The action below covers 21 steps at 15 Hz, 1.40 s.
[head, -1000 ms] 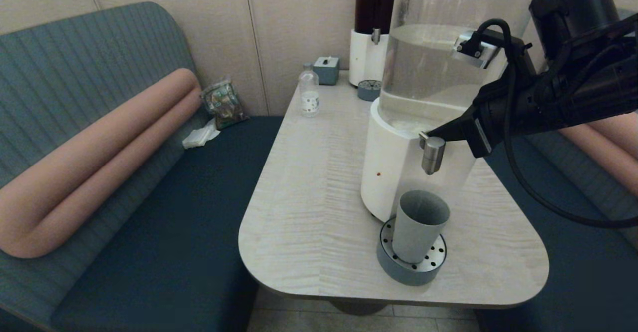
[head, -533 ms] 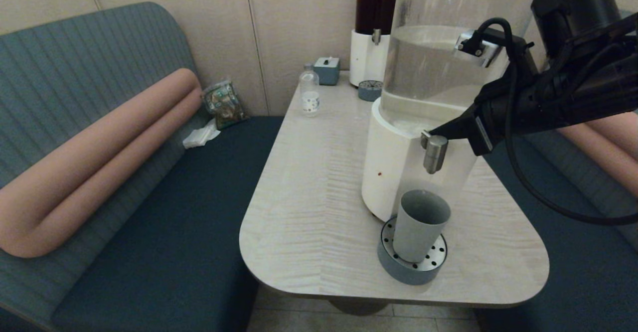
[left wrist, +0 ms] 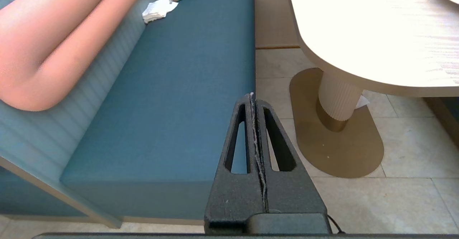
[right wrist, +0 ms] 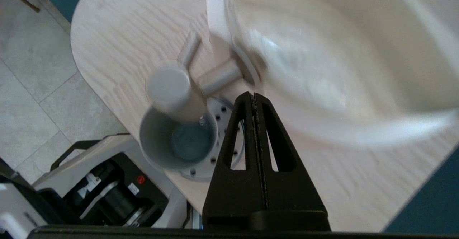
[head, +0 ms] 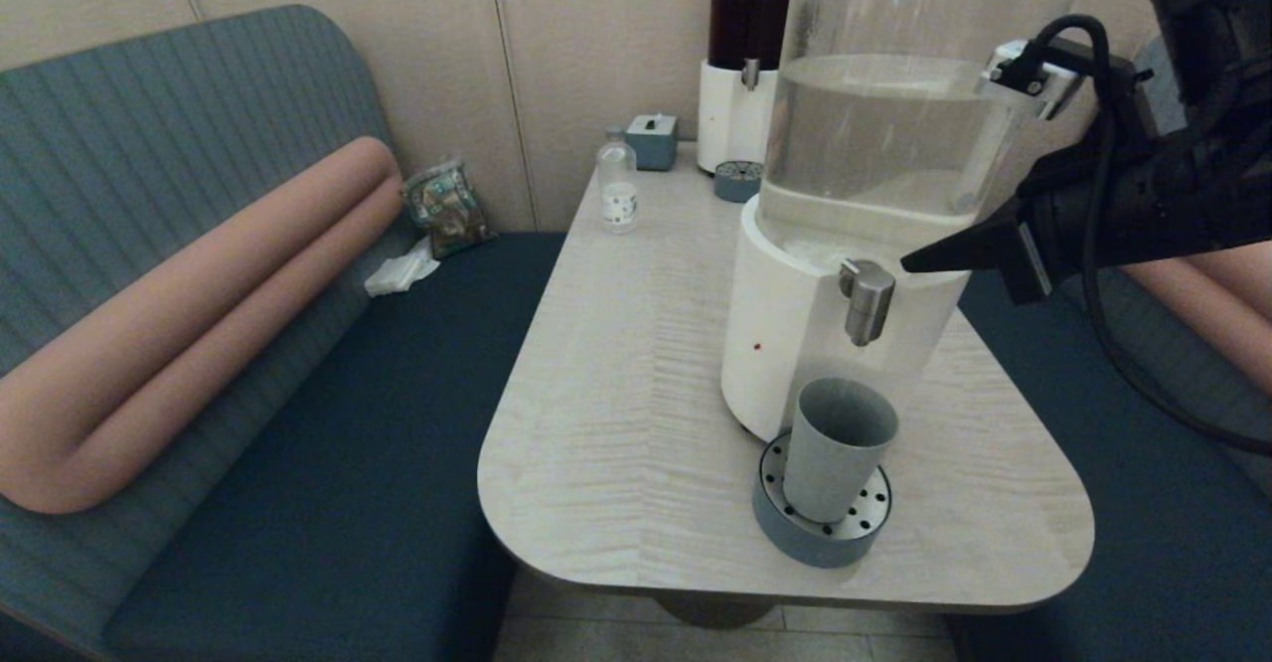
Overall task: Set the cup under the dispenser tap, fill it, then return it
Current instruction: Turn on the faucet, then turn off the faucet
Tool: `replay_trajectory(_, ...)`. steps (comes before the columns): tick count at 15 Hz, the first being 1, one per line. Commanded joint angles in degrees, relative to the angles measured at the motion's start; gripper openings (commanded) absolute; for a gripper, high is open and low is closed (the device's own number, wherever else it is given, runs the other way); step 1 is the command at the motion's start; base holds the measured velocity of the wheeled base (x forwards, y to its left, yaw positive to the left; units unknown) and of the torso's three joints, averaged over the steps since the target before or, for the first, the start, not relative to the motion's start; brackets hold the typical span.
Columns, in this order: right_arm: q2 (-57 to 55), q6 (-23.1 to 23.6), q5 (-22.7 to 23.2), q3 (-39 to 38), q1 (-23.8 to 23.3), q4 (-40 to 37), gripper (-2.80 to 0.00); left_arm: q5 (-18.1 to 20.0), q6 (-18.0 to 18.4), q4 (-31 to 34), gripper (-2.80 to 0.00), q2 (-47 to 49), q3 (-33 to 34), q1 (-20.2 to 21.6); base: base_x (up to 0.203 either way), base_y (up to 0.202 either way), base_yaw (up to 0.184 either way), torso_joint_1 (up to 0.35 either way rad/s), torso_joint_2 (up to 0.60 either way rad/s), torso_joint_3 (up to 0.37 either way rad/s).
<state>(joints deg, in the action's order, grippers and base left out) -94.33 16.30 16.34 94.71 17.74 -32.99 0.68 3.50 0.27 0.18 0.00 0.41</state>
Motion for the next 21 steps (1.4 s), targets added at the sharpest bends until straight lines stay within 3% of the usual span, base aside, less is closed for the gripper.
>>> replay_trajectory(1, 3.51, 0.20, 0.01, -2.12, -0.84, -0.16, -2.80, 0.02, 0.02, 0.00, -2.80, 0.02, 0.09, 0.02, 0.000, 0.000, 0.000, 0.000, 0.00, 0.000)
replay_trajectory(5, 12.91, 0.01, -0.08, -10.00, -5.03, -0.56, -2.80, 0.02, 0.02, 0.00, -2.80, -0.01, 0.09, 0.02, 0.000, 0.000, 0.000, 0.000, 0.00, 0.000)
replay_trajectory(9, 29.35, -1.51, 0.05, -23.02, -13.06, -1.19, -2.80, 0.02, 0.02, 0.00, -2.80, 0.08, 0.09, 0.02, 0.000, 0.000, 0.000, 0.000, 0.00, 0.000)
replay_trajectory(12, 39.03, -9.94, -0.42, -31.20, -21.75, -1.61, -2.80, 0.02, 0.02, 0.00, -2.80, -0.01, 0.09, 0.02, 0.000, 0.000, 0.000, 0.000, 0.00, 0.000)
replay_trajectory(14, 44.07, -15.52, -1.47, -35.72, -22.26, -1.29, -2.80, 0.02, 0.02, 0.00, -2.80, 0.07, 0.09, 0.02, 0.000, 0.000, 0.000, 0.000, 0.00, 0.000)
replay_trajectory(19, 63.58, -18.22, -3.22, -47.99, -21.61, -1.24, -2.80, 0.02, 0.02, 0.00, -2.80, 0.06, 0.09, 0.02, 0.000, 0.000, 0.000, 0.000, 0.00, 0.000)
replay_trajectory(21, 71.44, -18.76, -9.05, -50.93, -21.19, -2.36, -2.80, 0.02, 0.02, 0.00, -2.80, 0.06, 0.09, 0.02, 0.000, 0.000, 0.000, 0.000, 0.00, 0.000)
